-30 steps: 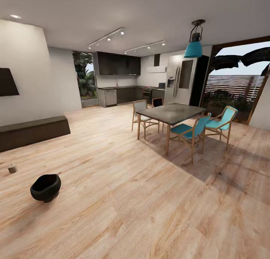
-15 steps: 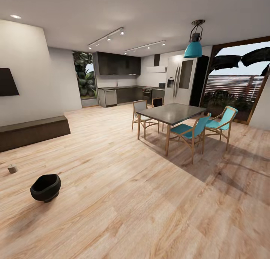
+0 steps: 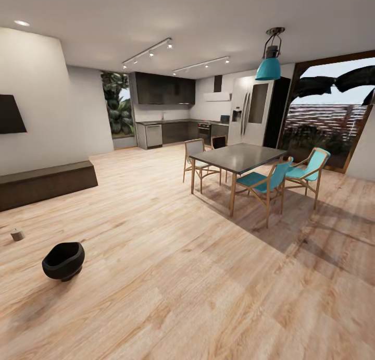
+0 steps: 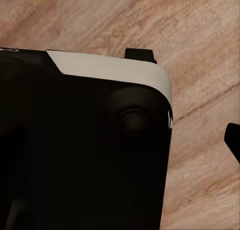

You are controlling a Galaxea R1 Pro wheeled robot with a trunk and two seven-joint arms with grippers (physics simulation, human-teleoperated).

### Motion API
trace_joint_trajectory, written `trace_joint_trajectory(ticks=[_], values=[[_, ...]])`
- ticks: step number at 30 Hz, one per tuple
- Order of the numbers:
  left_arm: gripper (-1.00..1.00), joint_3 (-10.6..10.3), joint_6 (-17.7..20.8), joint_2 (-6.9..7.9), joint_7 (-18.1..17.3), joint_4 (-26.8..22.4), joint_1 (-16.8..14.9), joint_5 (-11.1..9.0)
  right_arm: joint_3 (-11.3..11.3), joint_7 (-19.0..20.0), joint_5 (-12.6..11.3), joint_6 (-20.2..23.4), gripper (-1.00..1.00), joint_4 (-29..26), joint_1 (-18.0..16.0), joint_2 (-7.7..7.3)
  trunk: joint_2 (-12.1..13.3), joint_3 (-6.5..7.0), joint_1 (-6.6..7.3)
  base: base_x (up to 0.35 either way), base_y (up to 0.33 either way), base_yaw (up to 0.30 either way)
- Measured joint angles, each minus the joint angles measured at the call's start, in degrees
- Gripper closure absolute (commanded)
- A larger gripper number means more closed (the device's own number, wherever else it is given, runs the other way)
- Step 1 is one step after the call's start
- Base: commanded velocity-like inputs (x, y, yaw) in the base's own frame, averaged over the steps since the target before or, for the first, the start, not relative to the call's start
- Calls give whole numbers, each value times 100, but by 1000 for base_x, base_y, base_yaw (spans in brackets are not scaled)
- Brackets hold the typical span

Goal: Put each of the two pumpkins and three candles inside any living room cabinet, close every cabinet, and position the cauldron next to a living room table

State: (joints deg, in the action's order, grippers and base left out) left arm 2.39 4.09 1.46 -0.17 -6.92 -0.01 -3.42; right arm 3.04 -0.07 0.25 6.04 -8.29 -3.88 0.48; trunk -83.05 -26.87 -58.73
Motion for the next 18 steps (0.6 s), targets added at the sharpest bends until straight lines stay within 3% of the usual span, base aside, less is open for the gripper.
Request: trace_joint_trajectory(ticks=[2, 3, 18], values=[[-100, -59, -62, 13, -7, 64, 5, 58, -59, 1, -10, -64, -100, 65, 7, -6, 0, 0, 0, 0, 0, 0], [-100, -236, -443, 15, -10, 554, 11, 323, -419, 5, -18, -580, -100, 343, 10, -10, -1, -3, 0, 0, 0, 0], [-100, -254, -496, 20, -15, 699, 11, 358, -449, 45, 6, -672, -100, 406, 0, -14, -1, -1, 0, 0, 0, 0]])
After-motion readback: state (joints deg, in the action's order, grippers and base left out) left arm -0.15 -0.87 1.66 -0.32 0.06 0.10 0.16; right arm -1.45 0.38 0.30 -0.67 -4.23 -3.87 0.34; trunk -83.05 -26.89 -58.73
